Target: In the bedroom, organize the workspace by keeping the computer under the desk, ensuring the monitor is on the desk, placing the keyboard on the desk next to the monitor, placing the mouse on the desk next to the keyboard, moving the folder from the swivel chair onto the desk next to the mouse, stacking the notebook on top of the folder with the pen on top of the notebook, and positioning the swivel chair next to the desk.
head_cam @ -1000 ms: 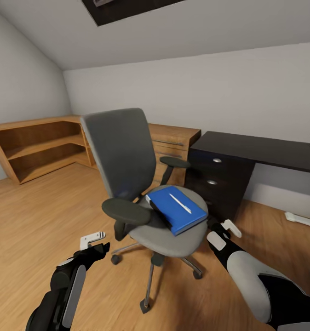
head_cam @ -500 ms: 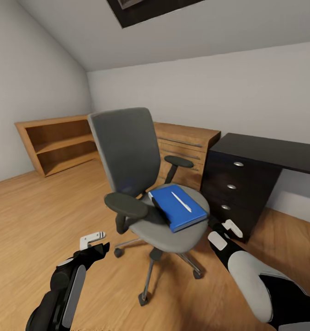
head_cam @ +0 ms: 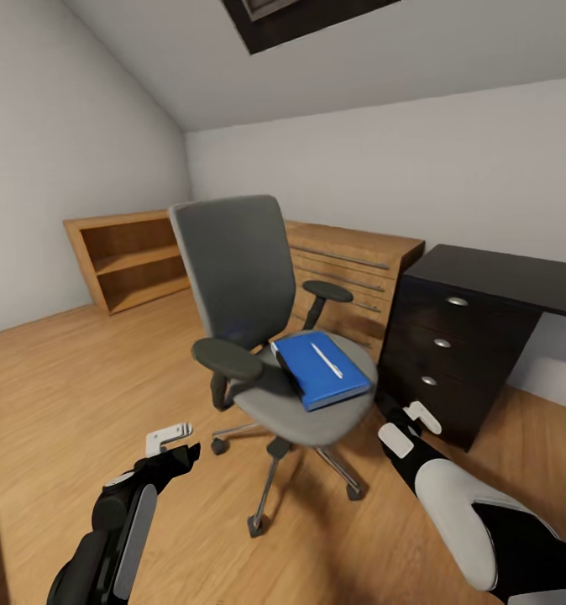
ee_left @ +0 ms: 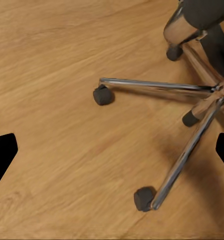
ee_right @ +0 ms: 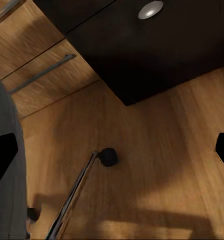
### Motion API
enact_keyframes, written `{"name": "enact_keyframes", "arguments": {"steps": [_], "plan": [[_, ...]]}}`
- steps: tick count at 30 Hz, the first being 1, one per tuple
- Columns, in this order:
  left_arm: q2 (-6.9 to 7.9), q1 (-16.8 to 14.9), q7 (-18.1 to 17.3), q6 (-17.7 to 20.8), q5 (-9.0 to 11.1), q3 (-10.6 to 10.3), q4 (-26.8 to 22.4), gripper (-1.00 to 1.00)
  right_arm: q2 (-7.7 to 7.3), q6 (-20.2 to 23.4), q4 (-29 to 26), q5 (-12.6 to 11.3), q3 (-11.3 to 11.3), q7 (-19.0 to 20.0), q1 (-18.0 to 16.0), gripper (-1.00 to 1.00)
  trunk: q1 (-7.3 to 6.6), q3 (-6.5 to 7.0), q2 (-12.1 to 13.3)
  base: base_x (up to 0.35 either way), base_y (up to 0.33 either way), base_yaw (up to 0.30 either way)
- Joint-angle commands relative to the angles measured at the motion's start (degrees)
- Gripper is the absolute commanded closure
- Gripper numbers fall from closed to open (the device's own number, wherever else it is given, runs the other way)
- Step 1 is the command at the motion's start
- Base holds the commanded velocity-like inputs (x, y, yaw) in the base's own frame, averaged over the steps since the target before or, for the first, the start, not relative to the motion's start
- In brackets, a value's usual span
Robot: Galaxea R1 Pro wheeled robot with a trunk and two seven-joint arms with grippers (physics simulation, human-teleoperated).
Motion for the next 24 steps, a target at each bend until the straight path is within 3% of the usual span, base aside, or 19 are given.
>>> {"name": "enact_keyframes", "arguments": {"steps": [1, 10, 16, 17, 22, 24], "plan": [[-0.01, -0.03, 0.39, 0.24, 0.61, 0.05, -0.06, -1.0, 0.03, -0.12, -0.05, 0.09, -0.39, -0.02, -0.03, -1.0, -0.05, -0.05, -0.03, -0.322, 0.0, 0.002], [-0.01, -0.02, 0.39, 0.24, 0.66, 0.14, -0.06, -1.0, 0.33, 0.14, -0.01, -0.08, -0.27, -0.09, -0.03, -1.0, -0.05, -0.05, -0.03, -0.277, 0.0, 0.0], [-0.04, -0.04, 0.39, 0.24, 0.68, 0.14, -0.06, -1.0, 0.17, 0.95, 0.49, -0.24, -0.37, 1.92, 0.04, -1.0, -0.05, -0.05, -0.03, -0.075, 0.0, 0.0], [-0.04, -0.05, 0.39, 0.24, 0.69, 0.14, -0.06, -1.0, -0.19, 4.65, 0.42, -0.47, -0.47, 5.54, 0.14, -1.0, -0.05, -0.05, -0.03, -0.002, 0.0, 0.0], [-0.04, -0.03, 0.39, 0.24, 0.7, 0.14, -0.06, -1.0, -1.2, 11.6, 0.46, -0.77, -0.57, 11.5, 0.42, -1.0, -0.05, -0.05, -0.03, 0.0, 0.0, 0.0], [-0.04, -0.03, 0.39, 0.24, 0.7, 0.11, -0.06, -1.0, -2.33, 16.63, 0.49, -1.91, -0.59, 15.7, 0.57, -1.0, -0.05, -0.05, -0.03, 0.0, 0.0, 0.0]]}}
